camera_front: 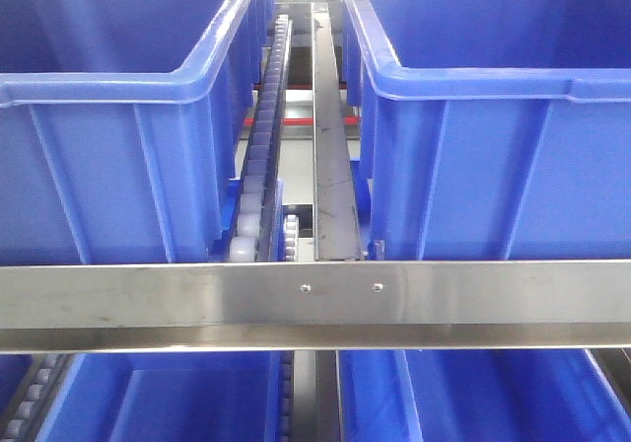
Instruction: Pick and sort blue part to right shelf
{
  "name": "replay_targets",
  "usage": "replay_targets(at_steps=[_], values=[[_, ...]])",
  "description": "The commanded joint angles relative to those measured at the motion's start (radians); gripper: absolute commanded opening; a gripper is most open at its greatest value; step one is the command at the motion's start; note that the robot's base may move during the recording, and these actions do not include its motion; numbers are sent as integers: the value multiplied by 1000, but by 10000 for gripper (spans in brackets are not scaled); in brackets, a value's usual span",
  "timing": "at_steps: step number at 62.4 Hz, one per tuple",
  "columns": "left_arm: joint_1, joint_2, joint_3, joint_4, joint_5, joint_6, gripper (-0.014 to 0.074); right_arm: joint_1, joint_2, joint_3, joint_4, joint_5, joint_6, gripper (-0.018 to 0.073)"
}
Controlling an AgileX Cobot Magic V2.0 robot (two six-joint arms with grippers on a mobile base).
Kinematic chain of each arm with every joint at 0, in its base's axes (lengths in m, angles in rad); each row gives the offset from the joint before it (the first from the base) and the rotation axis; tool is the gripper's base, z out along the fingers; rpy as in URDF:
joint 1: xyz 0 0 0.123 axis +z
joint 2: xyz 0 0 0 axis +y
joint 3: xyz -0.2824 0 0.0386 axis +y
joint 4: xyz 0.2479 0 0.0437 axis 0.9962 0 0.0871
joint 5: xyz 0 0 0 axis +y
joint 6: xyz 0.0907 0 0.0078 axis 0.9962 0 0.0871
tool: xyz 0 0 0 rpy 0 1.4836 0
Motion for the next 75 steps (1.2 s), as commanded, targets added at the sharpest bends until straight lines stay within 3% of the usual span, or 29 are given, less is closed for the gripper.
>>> replay_targets(at_steps=[1,16,52,75], values=[[16,-60,-1,-14,-77,-1,123,-7,-58,-2,5,-57,-3,30],[78,-171,16,-16,-48,-1,123,-7,-163,7,5,-10,-3,30],[79,-171,16,-16,-53,-1,123,-7,-164,7,5,-7,-3,30],[79,-171,16,-16,-53,-1,123,-7,-345,185,19,26,-3,30]])
